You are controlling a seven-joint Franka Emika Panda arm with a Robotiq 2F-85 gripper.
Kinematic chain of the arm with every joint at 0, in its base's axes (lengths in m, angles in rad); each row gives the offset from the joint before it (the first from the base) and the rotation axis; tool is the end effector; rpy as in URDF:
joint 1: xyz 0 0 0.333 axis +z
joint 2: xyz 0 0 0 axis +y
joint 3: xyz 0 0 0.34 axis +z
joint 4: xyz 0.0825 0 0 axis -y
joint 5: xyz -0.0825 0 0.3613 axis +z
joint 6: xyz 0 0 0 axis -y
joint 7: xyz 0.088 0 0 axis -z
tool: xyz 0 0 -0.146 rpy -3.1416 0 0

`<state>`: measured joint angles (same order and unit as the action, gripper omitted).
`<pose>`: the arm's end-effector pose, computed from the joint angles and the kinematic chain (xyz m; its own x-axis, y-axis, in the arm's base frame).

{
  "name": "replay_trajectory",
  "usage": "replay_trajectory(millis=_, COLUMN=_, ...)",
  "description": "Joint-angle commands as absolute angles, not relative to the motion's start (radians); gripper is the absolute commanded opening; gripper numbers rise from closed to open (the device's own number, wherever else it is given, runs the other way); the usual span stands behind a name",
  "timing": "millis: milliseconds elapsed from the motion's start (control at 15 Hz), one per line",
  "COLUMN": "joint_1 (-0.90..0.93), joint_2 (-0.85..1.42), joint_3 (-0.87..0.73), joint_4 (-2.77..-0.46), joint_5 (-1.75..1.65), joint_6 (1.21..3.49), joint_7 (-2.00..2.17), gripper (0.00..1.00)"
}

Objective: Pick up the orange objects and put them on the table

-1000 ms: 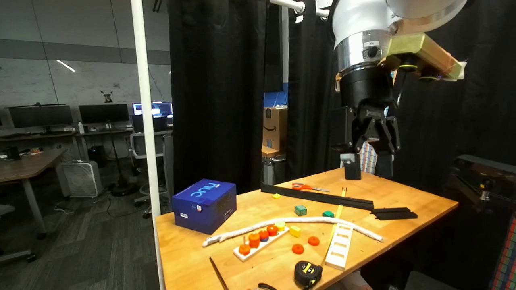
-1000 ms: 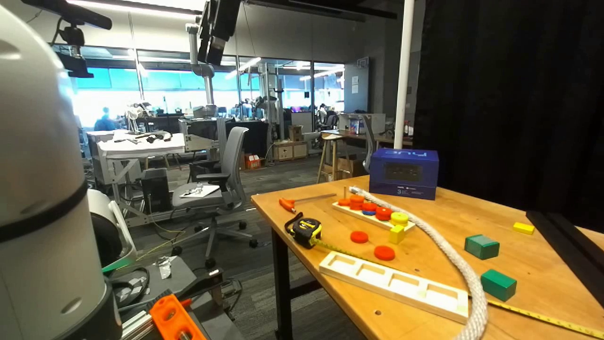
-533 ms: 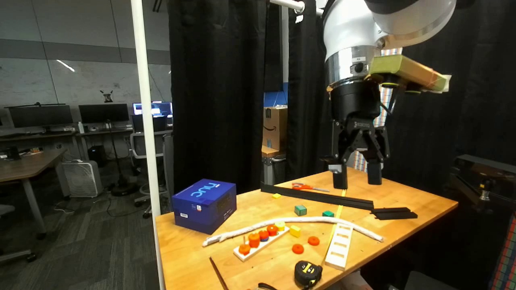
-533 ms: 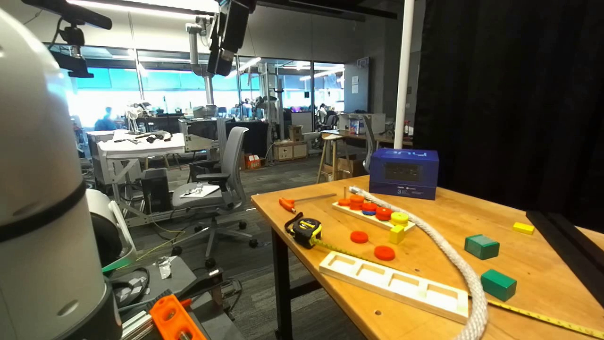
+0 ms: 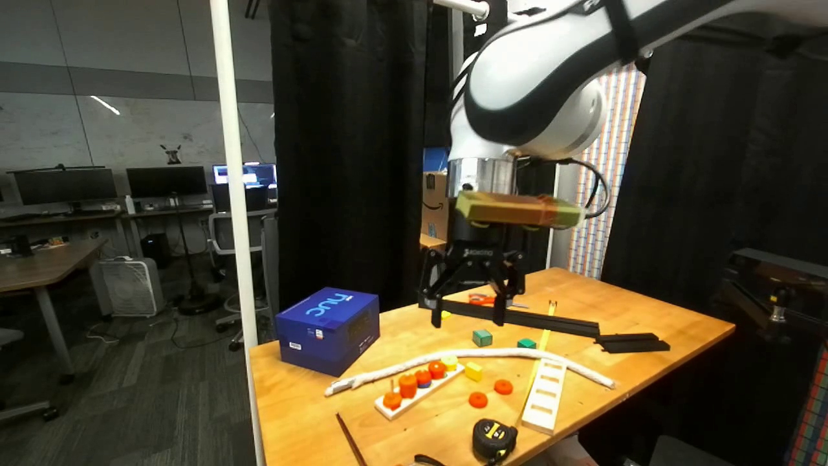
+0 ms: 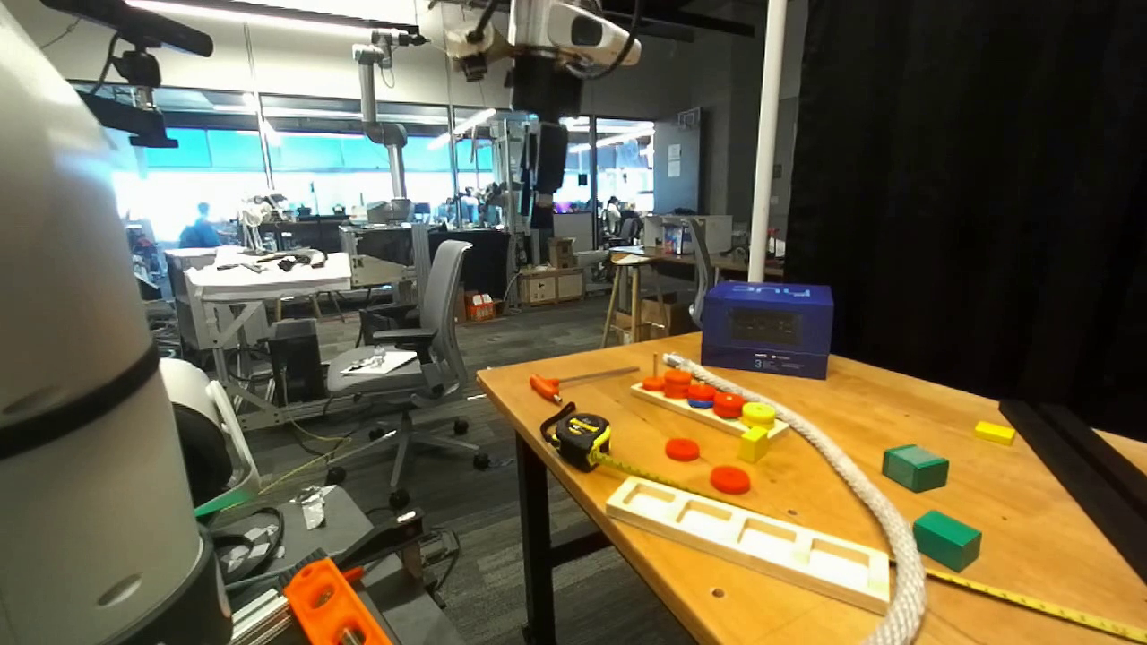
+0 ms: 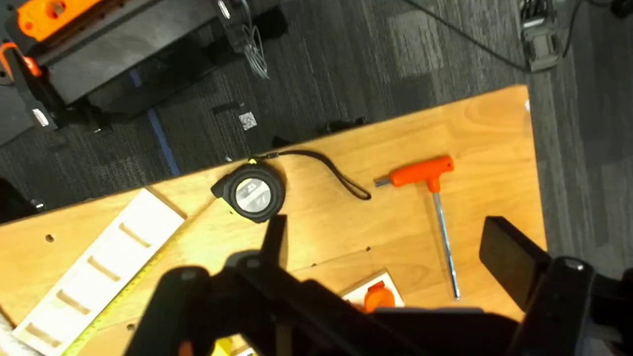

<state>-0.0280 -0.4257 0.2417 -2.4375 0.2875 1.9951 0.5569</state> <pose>0.3706 0.1119 0.4457 0.8813 -0.4595 -0.1105 -0.4707 -0.8743 -0.1185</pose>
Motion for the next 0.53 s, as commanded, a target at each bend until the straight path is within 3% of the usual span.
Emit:
replay_trajectory(millis=0, joint_1=-0.058, joint_2=-0.196, joint_3=0.268, joint_4=-2.333, joint_5=0.186, joint_6=2.171, joint_7=0.773, gripper=1.00)
replay_trajectory(millis=467, joint_1=0.009, joint_2=0.089, joint_3=0.177, joint_4=-2.164, joint_5=-0.063, joint_6=2.310, joint_7=1.273, gripper=1.00)
